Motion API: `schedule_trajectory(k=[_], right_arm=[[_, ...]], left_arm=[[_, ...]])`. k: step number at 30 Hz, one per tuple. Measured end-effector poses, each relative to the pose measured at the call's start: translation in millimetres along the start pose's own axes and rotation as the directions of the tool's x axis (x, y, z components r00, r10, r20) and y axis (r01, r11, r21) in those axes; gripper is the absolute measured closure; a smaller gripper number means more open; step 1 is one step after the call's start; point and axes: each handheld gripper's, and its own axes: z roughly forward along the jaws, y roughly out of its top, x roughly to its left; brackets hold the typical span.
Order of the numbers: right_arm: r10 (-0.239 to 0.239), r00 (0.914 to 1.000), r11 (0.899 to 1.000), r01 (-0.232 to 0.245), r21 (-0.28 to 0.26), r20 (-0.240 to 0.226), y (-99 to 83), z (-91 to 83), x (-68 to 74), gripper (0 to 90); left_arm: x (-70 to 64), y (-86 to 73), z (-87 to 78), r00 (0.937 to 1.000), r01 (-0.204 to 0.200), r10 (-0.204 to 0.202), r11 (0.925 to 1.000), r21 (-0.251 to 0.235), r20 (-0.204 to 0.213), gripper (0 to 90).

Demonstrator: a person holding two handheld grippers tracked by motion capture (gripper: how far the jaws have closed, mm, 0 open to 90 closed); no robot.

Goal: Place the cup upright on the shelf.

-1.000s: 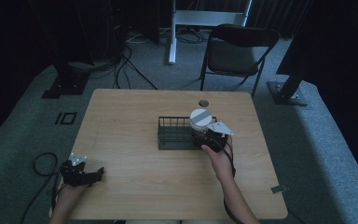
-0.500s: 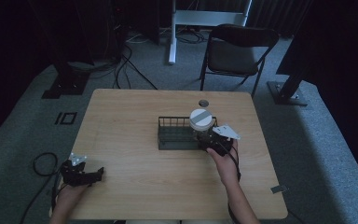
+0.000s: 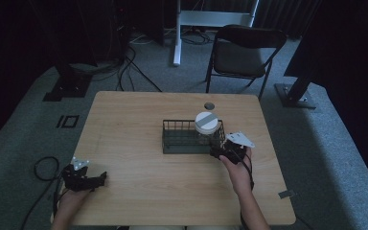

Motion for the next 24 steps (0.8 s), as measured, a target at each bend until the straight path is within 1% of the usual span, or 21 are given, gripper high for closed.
schedule_trajectory(k=[4,7,9,15,22,24], right_arm=[[0.002,1.0,1.0,-0.002,0.007,0.004,-4.7,-2.5,-5.6,13.0],[0.009,1.0,1.0,-0.009,0.014,-0.003,-9.2,-4.2,-9.2,13.0],[0.005,1.0,1.0,-0.005,0.022,-0.005,-12.9,-5.2,-11.4,13.0],[0.021,0.9998,0.999,-0.021,0.044,-0.006,-23.7,-5.8,-17.9,13.0],[0.04,0.9991,0.996,-0.041,0.08,0.013,-39.8,-3.1,-26.0,13.0],[0.037,0.9991,0.995,-0.039,0.091,0.02,-43.9,-2.4,-28.2,13.5]], left_arm=[[0.0,0.0,0.0,1.0,0.0,0.0,1.0,0.0,0.0,0.1],[0.0,0.0,0.0,1.0,0.0,0.0,1.0,0.0,0.0,0.1],[0.0,0.0,0.0,1.0,0.0,0.0,1.0,0.0,0.0,0.1],[0.0,0.0,0.0,1.0,0.0,0.0,1.0,0.0,0.0,0.1],[0.0,0.0,0.0,1.0,0.0,0.0,1.0,0.0,0.0,0.1],[0.0,0.0,0.0,1.0,0.0,0.0,1.0,0.0,0.0,0.1]])
